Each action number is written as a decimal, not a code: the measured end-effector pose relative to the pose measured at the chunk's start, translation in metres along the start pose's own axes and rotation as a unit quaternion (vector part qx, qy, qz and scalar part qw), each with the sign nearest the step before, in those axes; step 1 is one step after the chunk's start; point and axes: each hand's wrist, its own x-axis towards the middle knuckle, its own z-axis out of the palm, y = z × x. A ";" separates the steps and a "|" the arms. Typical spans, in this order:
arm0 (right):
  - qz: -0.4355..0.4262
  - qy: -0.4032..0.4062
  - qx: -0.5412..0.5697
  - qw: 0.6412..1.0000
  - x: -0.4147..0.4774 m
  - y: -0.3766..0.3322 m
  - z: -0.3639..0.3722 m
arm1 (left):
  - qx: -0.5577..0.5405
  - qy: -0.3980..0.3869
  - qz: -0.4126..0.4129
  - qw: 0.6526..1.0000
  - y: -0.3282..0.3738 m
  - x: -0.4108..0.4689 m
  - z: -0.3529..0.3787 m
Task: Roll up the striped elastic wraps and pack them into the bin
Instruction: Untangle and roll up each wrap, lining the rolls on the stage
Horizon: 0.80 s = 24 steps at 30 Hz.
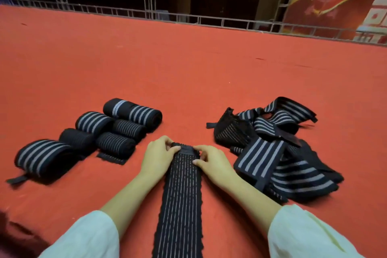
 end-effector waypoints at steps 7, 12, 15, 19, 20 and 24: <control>0.007 -0.042 -0.063 0.997 0.010 0.004 0.006 | 0.014 0.018 0.015 1.000 -0.010 -0.001 0.007; -0.025 -0.073 -0.044 0.996 0.003 0.000 -0.009 | 0.031 0.001 0.015 0.999 -0.009 0.001 0.004; -0.048 -0.051 -0.012 0.998 -0.007 -0.001 -0.035 | 0.057 0.009 0.032 0.998 -0.001 0.004 0.002; -0.047 0.021 0.017 0.999 -0.023 0.011 -0.091 | 0.066 0.025 0.069 0.995 0.029 0.009 0.012; -0.038 0.046 0.026 0.998 -0.028 0.018 -0.108 | 0.053 0.020 0.084 0.995 0.041 0.009 0.018; 0.036 0.158 0.014 0.987 -0.044 0.077 -0.177 | -0.014 -0.018 0.177 0.984 0.105 0.001 0.056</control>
